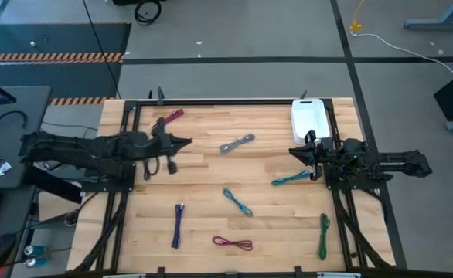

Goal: Pick and place USB-C Cables
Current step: Put the bottom black violet charger cable into the bin

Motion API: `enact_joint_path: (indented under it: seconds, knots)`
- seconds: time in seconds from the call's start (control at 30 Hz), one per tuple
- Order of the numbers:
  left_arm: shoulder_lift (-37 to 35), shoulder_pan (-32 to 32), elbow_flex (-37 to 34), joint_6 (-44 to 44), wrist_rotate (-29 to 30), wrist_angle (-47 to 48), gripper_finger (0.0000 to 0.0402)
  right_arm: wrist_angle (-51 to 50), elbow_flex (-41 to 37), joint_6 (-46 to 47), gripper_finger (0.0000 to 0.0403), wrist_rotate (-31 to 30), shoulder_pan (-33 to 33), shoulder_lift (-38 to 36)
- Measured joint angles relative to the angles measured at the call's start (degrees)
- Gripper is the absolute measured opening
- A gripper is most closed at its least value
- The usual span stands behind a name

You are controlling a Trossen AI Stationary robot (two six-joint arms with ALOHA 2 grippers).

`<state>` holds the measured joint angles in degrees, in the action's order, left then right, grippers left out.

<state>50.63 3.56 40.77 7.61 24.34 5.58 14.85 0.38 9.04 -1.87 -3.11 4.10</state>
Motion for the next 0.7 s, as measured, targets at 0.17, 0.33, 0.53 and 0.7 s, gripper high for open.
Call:
enact_joint_path:
  seconds: [0.17,0.33,0.53,0.7]
  knots:
    - [9.54,3.77,10.85,-6.18,3.29,11.83,0.0001,0.0,0.0,0.0,0.003,0.01,0.02,0.01]
    - [17.32,7.11,20.89,-20.96,4.59,27.51,0.0005,0.02,-0.01,0.0,0.003,0.0,0.01,-0.01]
    - [22.75,7.55,24.66,-33.51,4.11,36.59,0.0025,0.02,-0.01,0.0,0.003,0.02,0.02,0.02]
    - [25.14,7.51,24.45,-39.52,3.81,38.6,0.0018,0.0,-0.02,0.0,0.003,0.02,0.02,0.02]
